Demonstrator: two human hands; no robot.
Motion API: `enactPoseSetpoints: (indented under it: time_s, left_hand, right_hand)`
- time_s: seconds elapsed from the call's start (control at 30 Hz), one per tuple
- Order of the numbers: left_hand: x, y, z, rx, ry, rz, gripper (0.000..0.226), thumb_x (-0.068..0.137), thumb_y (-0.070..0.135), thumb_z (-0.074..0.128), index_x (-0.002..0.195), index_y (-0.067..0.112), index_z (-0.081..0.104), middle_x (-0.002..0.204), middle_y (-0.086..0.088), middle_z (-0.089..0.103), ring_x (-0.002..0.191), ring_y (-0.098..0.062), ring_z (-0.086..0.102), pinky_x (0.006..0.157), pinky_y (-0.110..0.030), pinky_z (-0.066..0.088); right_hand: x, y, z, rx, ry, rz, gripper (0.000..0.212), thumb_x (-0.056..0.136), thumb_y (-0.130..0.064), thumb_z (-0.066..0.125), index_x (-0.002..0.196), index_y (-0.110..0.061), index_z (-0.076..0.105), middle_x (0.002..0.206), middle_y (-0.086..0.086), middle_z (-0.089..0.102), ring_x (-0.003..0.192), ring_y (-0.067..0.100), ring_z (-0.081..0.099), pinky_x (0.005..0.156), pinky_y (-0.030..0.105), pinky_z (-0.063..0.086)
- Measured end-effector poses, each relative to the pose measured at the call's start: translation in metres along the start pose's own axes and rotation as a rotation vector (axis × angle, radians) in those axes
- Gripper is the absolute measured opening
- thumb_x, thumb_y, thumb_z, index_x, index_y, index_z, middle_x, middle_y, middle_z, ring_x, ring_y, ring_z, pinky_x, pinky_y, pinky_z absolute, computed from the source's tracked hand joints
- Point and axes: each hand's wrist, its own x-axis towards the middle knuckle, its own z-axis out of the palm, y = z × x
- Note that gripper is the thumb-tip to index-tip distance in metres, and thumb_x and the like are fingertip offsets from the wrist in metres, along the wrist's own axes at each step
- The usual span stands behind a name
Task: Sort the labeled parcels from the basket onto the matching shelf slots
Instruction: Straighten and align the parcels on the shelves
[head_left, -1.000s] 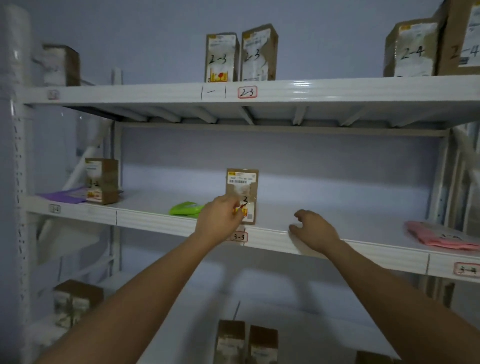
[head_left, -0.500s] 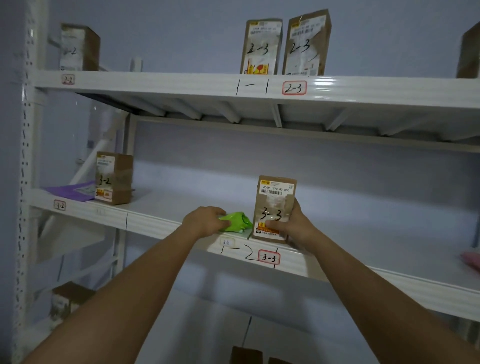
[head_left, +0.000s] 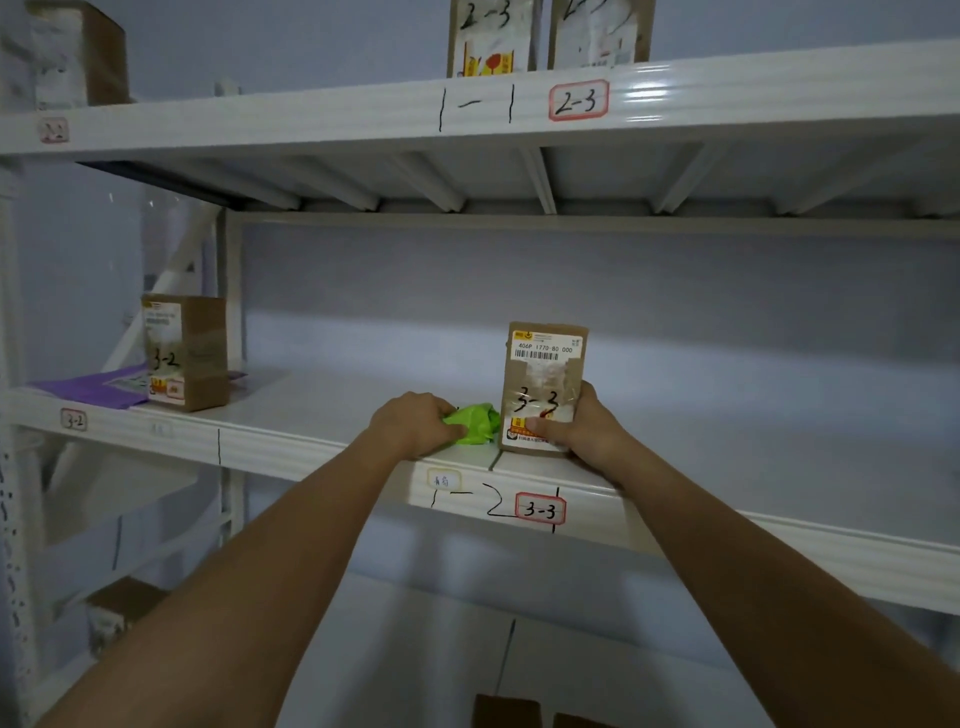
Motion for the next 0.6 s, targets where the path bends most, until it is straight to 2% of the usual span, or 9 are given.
enactPoseSetpoints:
  time_s: [0.07,0.13,0.27,0.37,0.4,0.43,0.5,0.53,0.6]
  left_hand:
    - [0.002,0.000,0.001,0.004,0.009,0.003,0.053,0.089,0.053,0.051,0.135,0.028,0.050,0.135,-0.005,0.055,0.122,-0.026,0.051,0.096,-0.034,0.042]
    - [0.003,-0.002,0.004,-0.002,0.006,0.007,0.054,0.089,0.054,0.050,0.136,0.027,0.049,0.137,-0.006,0.053,0.124,-0.027,0.049,0.096,-0.034,0.041]
    - [0.004,-0.012,0.007,-0.098,0.047,0.035,0.060,0.089,0.056,0.048,0.132,0.015,0.049,0.133,-0.012,0.050,0.120,-0.030,0.049,0.096,-0.039,0.043]
    - [0.000,-0.023,0.003,-0.158,0.160,0.065,0.056,0.091,0.052,0.047,0.128,0.010,0.052,0.131,-0.011,0.050,0.120,-0.029,0.048,0.095,-0.039,0.044]
    - [-0.003,-0.027,0.001,-0.168,0.194,0.086,0.053,0.091,0.050,0.048,0.126,0.011,0.053,0.130,-0.010,0.051,0.119,-0.028,0.048,0.093,-0.038,0.044]
    - [-0.006,-0.031,-0.003,-0.170,0.217,0.111,0.049,0.091,0.048,0.048,0.124,0.011,0.055,0.128,-0.009,0.052,0.119,-0.028,0.049,0.092,-0.037,0.044]
    - [-0.012,-0.042,-0.011,-0.153,0.242,0.173,0.043,0.092,0.042,0.050,0.121,0.012,0.056,0.126,-0.009,0.053,0.118,-0.027,0.049,0.091,-0.036,0.043]
    - [-0.015,-0.049,-0.016,-0.142,0.255,0.204,0.041,0.092,0.040,0.050,0.121,0.012,0.056,0.127,-0.009,0.054,0.118,-0.027,0.049,0.091,-0.035,0.043]
    - [-0.024,-0.062,-0.027,-0.142,0.281,0.245,0.039,0.093,0.037,0.049,0.122,0.012,0.056,0.126,-0.009,0.054,0.117,-0.026,0.049,0.089,-0.034,0.043]
  right_hand:
    - [0.008,0.009,-0.003,-0.005,-0.038,-0.009,0.092,0.057,-0.053,0.081,0.132,-0.016,0.042,0.122,-0.003,0.062,0.109,0.017,0.061,0.100,0.041,0.048]
    - [0.017,0.025,-0.007,0.014,-0.074,-0.002,0.099,0.046,-0.062,0.080,0.129,-0.020,0.048,0.118,-0.003,0.066,0.106,0.017,0.064,0.098,0.043,0.049]
    - [0.002,0.013,-0.004,0.054,-0.031,0.055,0.100,0.046,-0.054,0.088,0.127,-0.017,0.044,0.117,0.001,0.066,0.102,0.018,0.066,0.094,0.041,0.052]
    - [-0.025,-0.018,0.006,0.028,0.050,0.140,0.073,0.076,-0.023,0.078,0.132,-0.007,0.034,0.115,0.003,0.060,0.091,0.011,0.061,0.074,0.023,0.051]
    - [-0.030,-0.021,0.007,0.013,0.086,0.161,0.070,0.081,-0.019,0.073,0.135,-0.005,0.030,0.113,0.001,0.055,0.092,0.011,0.058,0.073,0.022,0.049]
    - [-0.037,-0.026,0.009,0.003,0.148,0.181,0.073,0.084,-0.018,0.070,0.139,-0.003,0.025,0.116,0.001,0.050,0.099,0.014,0.054,0.078,0.024,0.046]
    - [-0.049,-0.034,0.015,-0.075,0.338,0.171,0.080,0.085,-0.024,0.068,0.146,-0.004,0.020,0.137,0.007,0.043,0.122,0.023,0.047,0.095,0.033,0.041]
    - [-0.055,-0.037,0.017,-0.127,0.444,0.154,0.078,0.086,-0.026,0.067,0.146,-0.005,0.022,0.143,0.012,0.040,0.127,0.028,0.044,0.099,0.036,0.039]
    - [-0.069,-0.045,0.027,-0.180,0.619,0.089,0.066,0.088,-0.024,0.064,0.142,-0.005,0.031,0.140,0.018,0.041,0.122,0.032,0.048,0.095,0.035,0.040]
